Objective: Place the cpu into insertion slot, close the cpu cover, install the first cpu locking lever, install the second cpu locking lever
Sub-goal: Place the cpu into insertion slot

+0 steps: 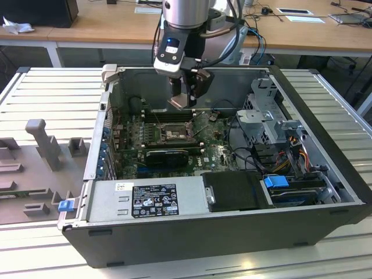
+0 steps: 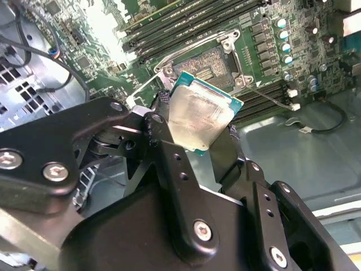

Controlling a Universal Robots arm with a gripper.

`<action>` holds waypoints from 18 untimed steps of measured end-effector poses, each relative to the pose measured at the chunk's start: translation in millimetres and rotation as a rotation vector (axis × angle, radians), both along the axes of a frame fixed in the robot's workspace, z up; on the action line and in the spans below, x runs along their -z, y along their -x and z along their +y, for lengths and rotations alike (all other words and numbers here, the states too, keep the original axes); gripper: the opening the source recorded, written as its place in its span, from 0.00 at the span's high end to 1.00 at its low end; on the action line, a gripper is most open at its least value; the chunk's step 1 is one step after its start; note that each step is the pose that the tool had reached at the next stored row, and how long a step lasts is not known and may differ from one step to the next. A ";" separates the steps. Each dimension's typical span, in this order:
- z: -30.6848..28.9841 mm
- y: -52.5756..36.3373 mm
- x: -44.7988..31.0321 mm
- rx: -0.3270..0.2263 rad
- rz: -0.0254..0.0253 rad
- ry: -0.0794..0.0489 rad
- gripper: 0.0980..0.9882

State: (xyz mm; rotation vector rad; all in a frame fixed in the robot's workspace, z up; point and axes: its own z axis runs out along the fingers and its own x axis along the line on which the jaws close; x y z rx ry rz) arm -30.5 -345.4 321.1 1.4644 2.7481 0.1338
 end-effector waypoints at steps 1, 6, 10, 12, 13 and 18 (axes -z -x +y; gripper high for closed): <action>0.0 0.0 0.7 0.023 0.0001 0.000 0.52; 0.0 0.0 6.0 0.057 0.0002 0.000 0.52; 0.0 0.0 9.5 0.057 0.0004 0.000 0.52; 0.0 0.0 11.8 0.057 0.0004 0.000 0.52; 0.0 0.0 12.6 0.057 0.0004 0.000 0.52; 0.0 0.0 15.5 0.057 0.0004 0.000 0.52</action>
